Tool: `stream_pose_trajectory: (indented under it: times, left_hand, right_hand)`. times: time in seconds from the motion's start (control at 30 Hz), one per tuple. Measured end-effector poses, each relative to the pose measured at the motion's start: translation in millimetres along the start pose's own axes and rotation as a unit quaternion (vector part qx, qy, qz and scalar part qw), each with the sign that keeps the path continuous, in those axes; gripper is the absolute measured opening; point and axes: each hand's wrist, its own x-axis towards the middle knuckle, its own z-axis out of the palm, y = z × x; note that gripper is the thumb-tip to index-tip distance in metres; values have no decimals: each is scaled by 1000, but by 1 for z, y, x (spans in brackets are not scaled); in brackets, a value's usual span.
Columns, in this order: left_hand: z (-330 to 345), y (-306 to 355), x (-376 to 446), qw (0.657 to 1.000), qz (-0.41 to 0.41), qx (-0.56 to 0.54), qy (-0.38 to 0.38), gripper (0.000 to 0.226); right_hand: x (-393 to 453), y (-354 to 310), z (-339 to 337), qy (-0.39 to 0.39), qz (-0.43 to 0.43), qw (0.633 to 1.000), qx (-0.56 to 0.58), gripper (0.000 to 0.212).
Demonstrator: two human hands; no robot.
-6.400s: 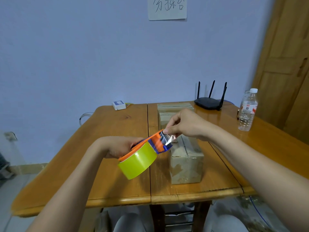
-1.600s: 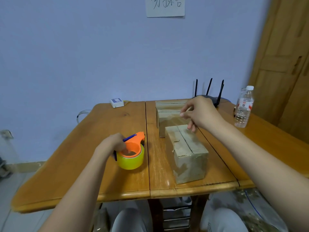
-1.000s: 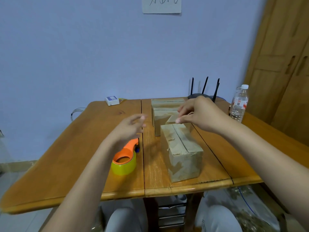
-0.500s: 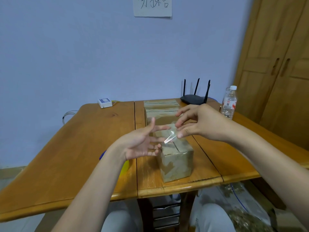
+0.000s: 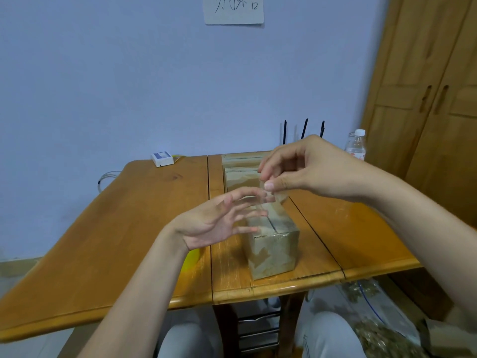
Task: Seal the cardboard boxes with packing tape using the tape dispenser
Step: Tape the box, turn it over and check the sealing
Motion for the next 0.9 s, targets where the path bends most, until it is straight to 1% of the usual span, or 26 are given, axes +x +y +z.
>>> stream_pose_trajectory:
  times: [0.13, 0.2, 0.27, 0.33, 0.4, 0.5, 0.6, 0.63, 0.7, 0.8, 0.9]
  left_hand:
    - [4, 6, -2, 1000, 2, 25, -11, 86]
    - [3, 6, -2, 1000, -6, 23, -12, 77]
    - [2, 5, -4, 999, -5, 33, 1, 59]
    - [-1, 4, -6, 997, -21, 53, 50, 37]
    - [-2, 2, -8, 989, -68, 64, 112, 27]
    - [-1, -3, -9, 973, -145, 79, 161, 24]
    - [2, -8, -7, 962, -182, 62, 192, 16]
    - [3, -9, -6, 960, -189, 51, 200, 14]
    - [3, -11, -5, 955, -197, 38, 217, 13]
    - [4, -14, -4, 951, -205, 24, 230, 16]
    - [7, -16, -5, 951, -211, 15, 227, 15]
  right_hand:
    - [0, -3, -3, -43, 20, 997, 55, 22]
    - [0, 0, -3, -42, 40, 997, 41, 26]
    - [0, 5, -2, -24, 64, 998, 4, 27]
    - [0, 13, -2, -17, 99, 994, -36, 28]
    - [-1, 23, 1, -25, 142, 987, -66, 29]
    - [-2, 39, 7, -40, 194, 975, -98, 26]
    - [0, 55, 15, -26, 243, 962, -122, 12]
    - [1, 59, 17, -21, 260, 957, -125, 11]
    - [3, 65, 20, -21, 287, 952, -104, 9]
    - [5, 70, 18, -31, 323, 946, 11, 5]
    - [4, 78, 12, -34, 338, 937, 78, 11]
